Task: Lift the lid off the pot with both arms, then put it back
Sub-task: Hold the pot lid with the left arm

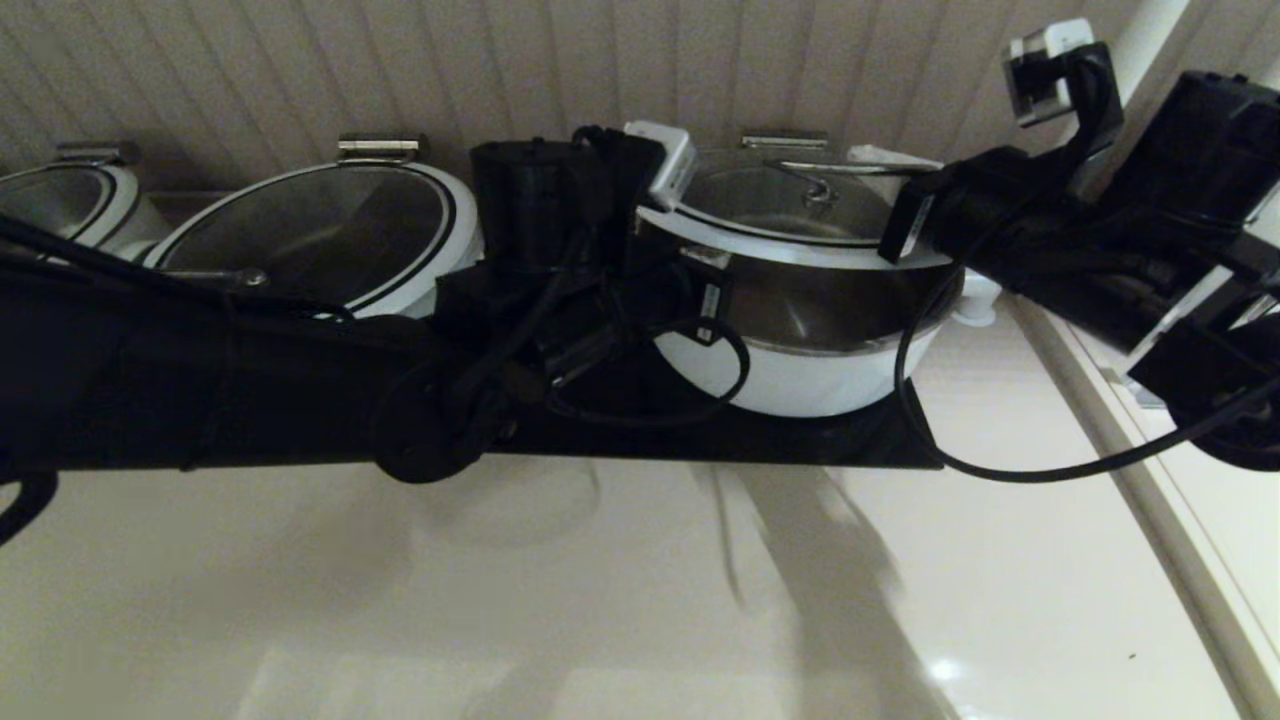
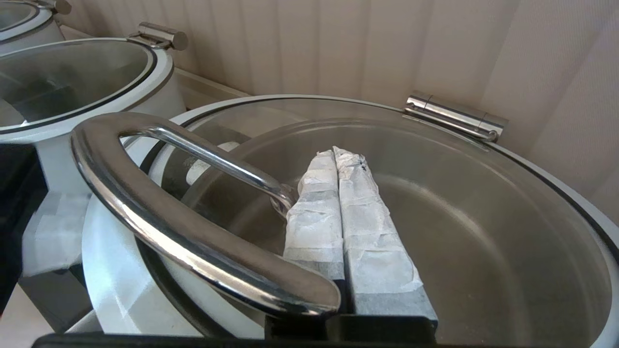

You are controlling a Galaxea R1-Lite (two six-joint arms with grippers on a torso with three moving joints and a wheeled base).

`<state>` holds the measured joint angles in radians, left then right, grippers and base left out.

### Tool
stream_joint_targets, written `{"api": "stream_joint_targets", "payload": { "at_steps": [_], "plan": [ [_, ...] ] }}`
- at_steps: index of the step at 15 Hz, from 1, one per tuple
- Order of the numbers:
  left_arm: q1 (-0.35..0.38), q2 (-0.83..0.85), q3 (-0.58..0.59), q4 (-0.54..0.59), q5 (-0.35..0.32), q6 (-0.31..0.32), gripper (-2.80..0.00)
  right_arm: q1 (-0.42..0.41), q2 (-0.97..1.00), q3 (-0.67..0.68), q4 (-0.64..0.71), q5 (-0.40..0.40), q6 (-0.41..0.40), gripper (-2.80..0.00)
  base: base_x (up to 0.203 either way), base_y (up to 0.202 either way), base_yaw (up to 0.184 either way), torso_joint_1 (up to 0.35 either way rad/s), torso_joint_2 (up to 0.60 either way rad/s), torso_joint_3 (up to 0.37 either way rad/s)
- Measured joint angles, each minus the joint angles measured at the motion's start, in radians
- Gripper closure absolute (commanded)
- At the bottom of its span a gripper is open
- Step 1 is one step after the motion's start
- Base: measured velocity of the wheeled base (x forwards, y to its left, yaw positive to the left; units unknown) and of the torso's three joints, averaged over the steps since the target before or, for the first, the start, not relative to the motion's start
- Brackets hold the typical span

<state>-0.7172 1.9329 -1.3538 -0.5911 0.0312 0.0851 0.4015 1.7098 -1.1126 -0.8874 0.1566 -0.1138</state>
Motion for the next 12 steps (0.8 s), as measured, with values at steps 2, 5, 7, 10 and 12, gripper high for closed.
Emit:
{"api": "stream_joint_targets", "payload": {
  "at_steps": [2,5,7,10,12],
  "plan": [
    [0.001,0.004,-0.022,0.005,0.001,0.000,0.00,0.000,-0.006,0.007,0.000,-0.001,-0.002,0.00,0.000,0.000,0.000,0.000,0.00,0.000],
    [0.001,0.008,-0.034,0.010,0.000,0.000,0.00,0.000,-0.031,0.053,-0.001,0.000,-0.005,0.00,0.000,0.000,0.000,0.000,0.00,0.000],
    [0.001,0.009,-0.037,0.009,0.001,0.000,0.00,0.000,-0.055,0.092,0.000,0.000,-0.006,0.00,0.000,0.000,0.000,0.000,0.00,0.000],
    [0.001,0.016,-0.039,0.004,0.001,0.001,0.00,0.000,-0.084,0.114,0.009,0.000,-0.006,0.00,0.000,0.000,0.000,0.000,0.00,0.000],
    [0.001,0.019,-0.039,0.003,0.001,0.001,0.00,0.000,-0.110,0.135,0.040,0.000,-0.006,0.00,0.000,0.000,0.000,0.000,0.00,0.000]
  ]
}}
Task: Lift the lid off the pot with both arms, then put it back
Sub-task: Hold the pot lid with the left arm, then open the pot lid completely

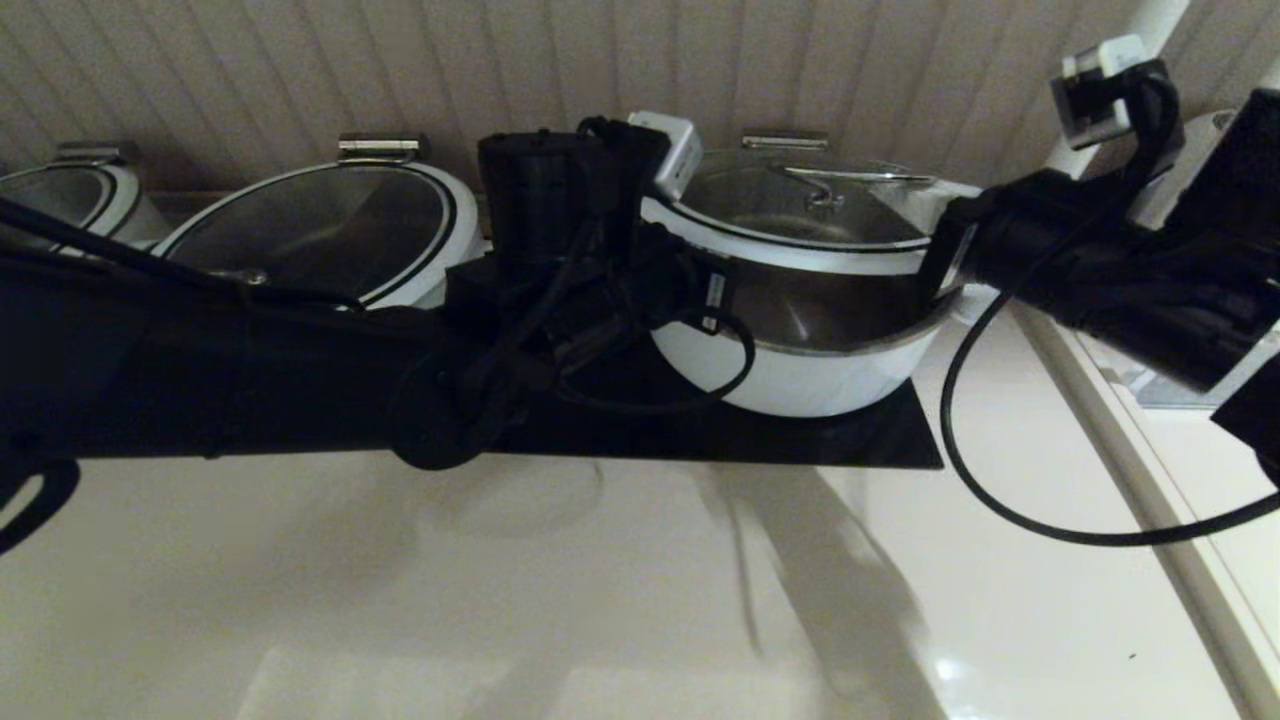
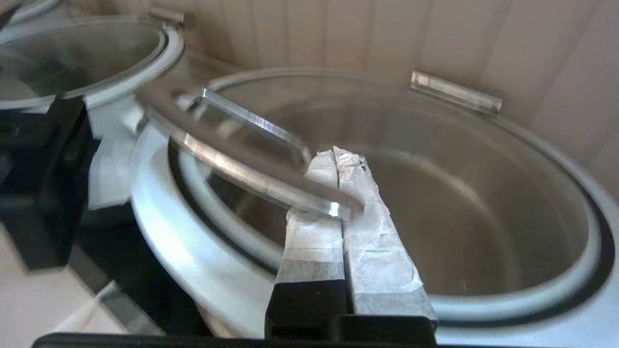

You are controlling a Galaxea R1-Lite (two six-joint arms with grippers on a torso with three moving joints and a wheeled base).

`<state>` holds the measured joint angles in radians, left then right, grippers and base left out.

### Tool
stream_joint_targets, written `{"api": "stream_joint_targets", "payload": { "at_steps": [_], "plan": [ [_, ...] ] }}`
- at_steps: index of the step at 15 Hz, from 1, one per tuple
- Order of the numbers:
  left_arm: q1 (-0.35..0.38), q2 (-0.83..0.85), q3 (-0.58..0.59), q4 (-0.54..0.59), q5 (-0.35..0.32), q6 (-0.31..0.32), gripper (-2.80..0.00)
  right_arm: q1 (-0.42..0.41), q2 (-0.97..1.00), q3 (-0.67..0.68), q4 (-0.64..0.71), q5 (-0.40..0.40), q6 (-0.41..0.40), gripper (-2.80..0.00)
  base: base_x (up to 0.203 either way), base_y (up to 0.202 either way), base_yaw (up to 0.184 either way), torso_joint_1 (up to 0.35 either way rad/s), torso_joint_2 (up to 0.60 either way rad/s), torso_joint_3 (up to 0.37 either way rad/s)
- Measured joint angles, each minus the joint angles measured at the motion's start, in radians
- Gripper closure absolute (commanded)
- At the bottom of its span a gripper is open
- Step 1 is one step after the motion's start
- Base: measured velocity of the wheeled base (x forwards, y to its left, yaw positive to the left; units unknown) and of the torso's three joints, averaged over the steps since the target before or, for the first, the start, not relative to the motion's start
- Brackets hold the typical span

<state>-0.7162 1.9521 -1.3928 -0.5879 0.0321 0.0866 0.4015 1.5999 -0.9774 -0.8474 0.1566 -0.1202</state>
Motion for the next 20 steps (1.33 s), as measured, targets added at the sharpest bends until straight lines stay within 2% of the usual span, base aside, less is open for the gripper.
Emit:
{"api": "stream_joint_targets", "payload": {
  "at_steps": [8,20],
  "plan": [
    [0.000,0.008,0.001,-0.004,0.000,0.000,0.00,-0.007,-0.152,0.142,0.118,-0.003,0.002,0.00,0.000,0.000,0.000,0.000,0.00,0.000],
    [0.000,0.007,0.004,-0.005,-0.001,0.002,0.00,-0.111,-0.362,0.250,0.276,-0.002,0.006,0.00,0.000,0.000,0.000,0.000,0.00,0.000]
  ]
}}
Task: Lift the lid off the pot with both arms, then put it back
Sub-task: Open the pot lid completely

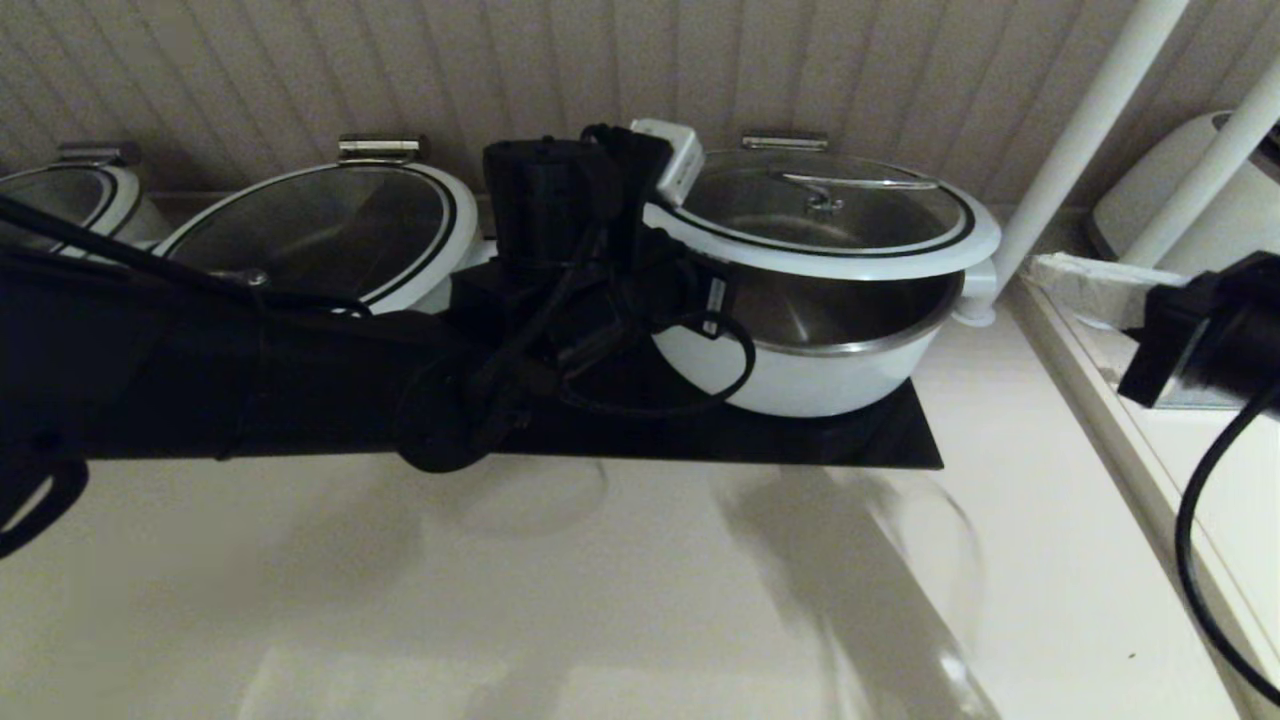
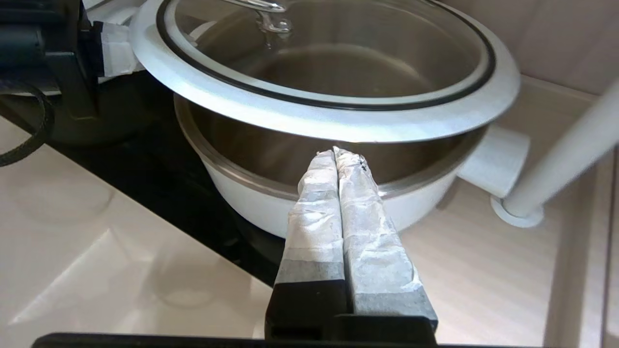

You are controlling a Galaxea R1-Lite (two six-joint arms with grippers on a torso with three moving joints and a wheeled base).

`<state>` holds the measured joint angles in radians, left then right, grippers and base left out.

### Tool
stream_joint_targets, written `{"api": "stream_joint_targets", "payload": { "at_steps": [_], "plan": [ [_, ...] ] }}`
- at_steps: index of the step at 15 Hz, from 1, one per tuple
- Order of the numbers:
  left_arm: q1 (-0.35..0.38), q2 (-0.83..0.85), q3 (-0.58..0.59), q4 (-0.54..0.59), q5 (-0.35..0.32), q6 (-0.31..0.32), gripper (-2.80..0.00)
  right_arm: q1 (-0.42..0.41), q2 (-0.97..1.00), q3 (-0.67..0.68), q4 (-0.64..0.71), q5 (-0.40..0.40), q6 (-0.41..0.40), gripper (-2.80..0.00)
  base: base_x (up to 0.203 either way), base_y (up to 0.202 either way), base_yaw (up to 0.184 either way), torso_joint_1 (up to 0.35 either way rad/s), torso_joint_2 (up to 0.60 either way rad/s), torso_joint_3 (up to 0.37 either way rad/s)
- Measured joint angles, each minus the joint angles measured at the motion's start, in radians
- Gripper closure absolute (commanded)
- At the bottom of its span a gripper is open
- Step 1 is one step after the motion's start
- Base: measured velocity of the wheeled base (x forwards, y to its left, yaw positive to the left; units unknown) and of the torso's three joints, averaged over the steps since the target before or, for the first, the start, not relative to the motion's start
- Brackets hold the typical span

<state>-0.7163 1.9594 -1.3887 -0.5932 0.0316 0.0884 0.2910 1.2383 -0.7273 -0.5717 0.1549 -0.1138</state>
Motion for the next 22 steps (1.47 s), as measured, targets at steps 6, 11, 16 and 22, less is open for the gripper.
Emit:
{"api": "stream_joint_targets", "payload": {
  "at_steps": [6,11,16,22],
  "plan": [
    [0.000,0.000,0.002,0.000,0.000,0.000,0.00,-0.015,-0.025,0.029,0.002,0.000,0.000,0.00,0.000,0.000,0.000,0.000,0.00,0.000],
    [0.000,0.000,0.002,0.000,0.000,0.000,0.00,-0.041,-0.044,0.050,0.036,-0.001,0.000,0.00,0.000,0.000,0.000,0.000,0.00,0.000],
    [0.000,0.000,0.002,0.000,0.000,0.000,0.00,-0.058,-0.081,0.071,0.086,-0.001,-0.001,0.00,0.000,0.000,0.000,0.000,0.00,0.000],
    [0.000,0.000,0.002,0.000,0.000,0.000,0.00,-0.059,-0.106,0.122,0.128,0.003,0.001,0.00,0.000,0.000,0.000,0.000,0.00,0.000]
  ]
}}
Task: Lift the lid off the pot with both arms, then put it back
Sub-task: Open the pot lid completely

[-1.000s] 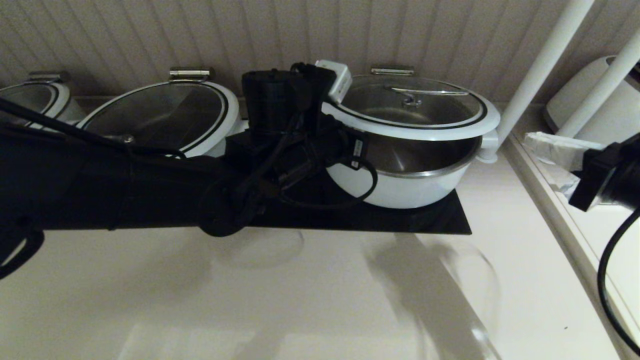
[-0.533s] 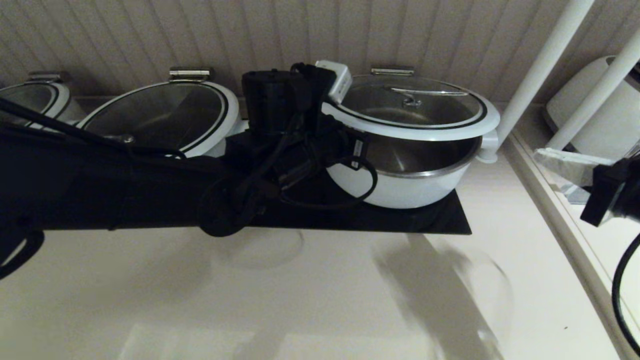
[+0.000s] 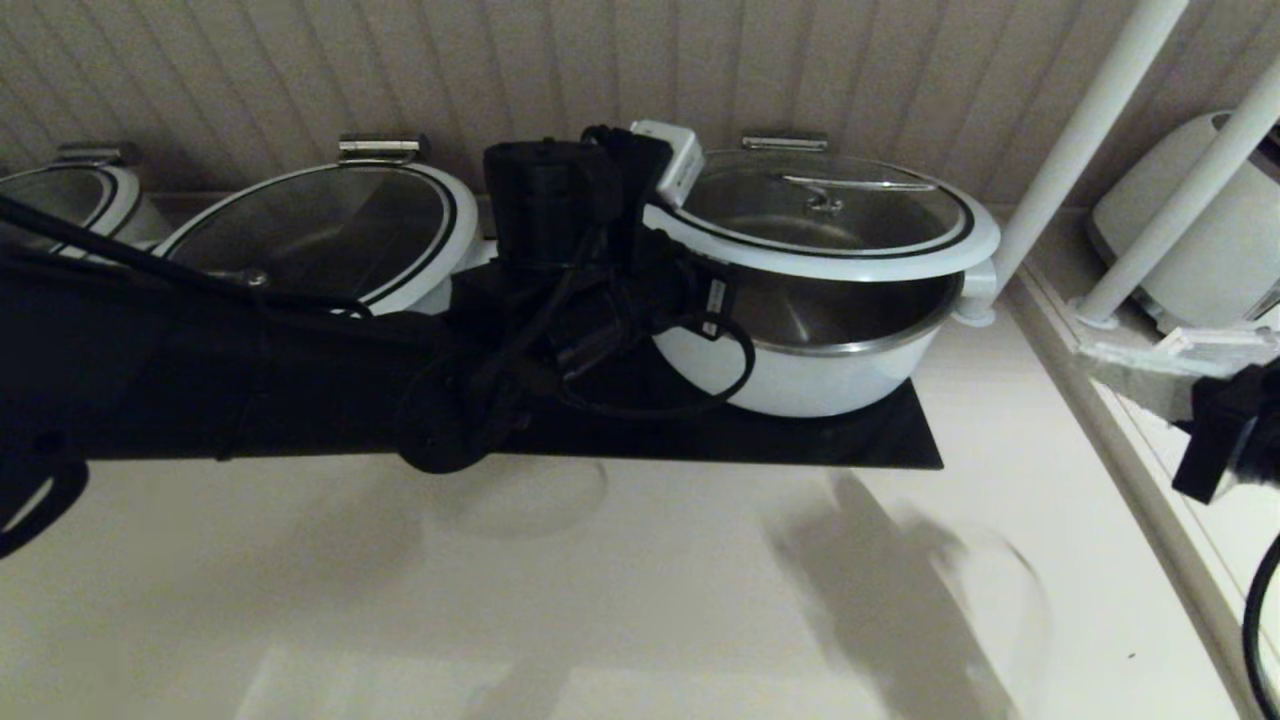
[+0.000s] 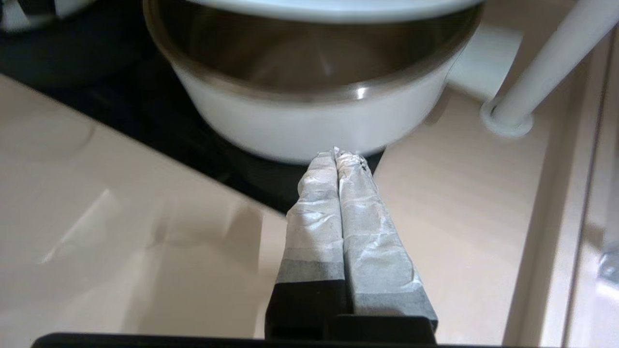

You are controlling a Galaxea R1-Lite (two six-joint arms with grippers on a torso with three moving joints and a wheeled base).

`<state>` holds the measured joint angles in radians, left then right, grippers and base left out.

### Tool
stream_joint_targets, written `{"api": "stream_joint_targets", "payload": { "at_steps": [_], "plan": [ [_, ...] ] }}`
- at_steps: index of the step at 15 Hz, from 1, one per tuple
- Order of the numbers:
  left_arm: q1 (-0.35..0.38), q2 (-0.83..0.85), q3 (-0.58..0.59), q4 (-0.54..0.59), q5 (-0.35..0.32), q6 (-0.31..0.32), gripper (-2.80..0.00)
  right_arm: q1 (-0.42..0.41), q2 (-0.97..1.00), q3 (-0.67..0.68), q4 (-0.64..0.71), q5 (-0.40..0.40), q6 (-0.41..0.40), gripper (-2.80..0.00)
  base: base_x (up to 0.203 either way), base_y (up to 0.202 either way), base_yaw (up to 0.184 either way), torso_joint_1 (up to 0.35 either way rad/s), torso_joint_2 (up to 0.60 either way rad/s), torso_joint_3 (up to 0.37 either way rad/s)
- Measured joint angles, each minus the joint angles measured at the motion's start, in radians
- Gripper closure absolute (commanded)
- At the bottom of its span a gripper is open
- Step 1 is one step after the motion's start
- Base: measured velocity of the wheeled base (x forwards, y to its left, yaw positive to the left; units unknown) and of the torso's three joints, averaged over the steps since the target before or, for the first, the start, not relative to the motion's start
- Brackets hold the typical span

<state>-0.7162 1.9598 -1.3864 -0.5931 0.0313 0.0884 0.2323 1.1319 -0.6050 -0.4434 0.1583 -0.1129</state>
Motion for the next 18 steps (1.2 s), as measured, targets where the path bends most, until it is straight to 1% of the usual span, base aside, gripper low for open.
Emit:
{"api": "stream_joint_targets", "payload": {
  "at_steps": [5,8,10,15,18],
  "plan": [
    [0.000,0.000,0.001,0.000,0.000,0.000,0.00,0.000,0.036,0.038,-0.024,0.006,0.006,0.00,0.000,0.000,0.000,0.000,0.00,0.000],
    [0.000,0.000,0.001,0.000,0.000,0.000,0.00,0.002,0.094,0.040,-0.128,0.007,0.003,0.00,0.000,0.000,0.000,0.000,0.00,0.000],
    [0.000,0.003,0.001,0.000,0.000,0.000,0.00,0.008,0.132,0.035,-0.165,0.007,0.001,0.00,0.000,0.000,0.000,0.000,0.00,0.000],
    [0.000,0.008,0.001,-0.001,0.000,0.000,0.00,0.015,0.190,0.008,-0.170,0.017,0.003,0.00,0.000,0.000,0.000,0.000,0.00,0.000],
    [0.000,0.011,0.001,-0.001,0.000,0.000,0.00,0.032,0.217,-0.019,-0.193,0.020,0.003,0.00,0.000,0.000,0.000,0.000,0.00,0.000]
  ]
}}
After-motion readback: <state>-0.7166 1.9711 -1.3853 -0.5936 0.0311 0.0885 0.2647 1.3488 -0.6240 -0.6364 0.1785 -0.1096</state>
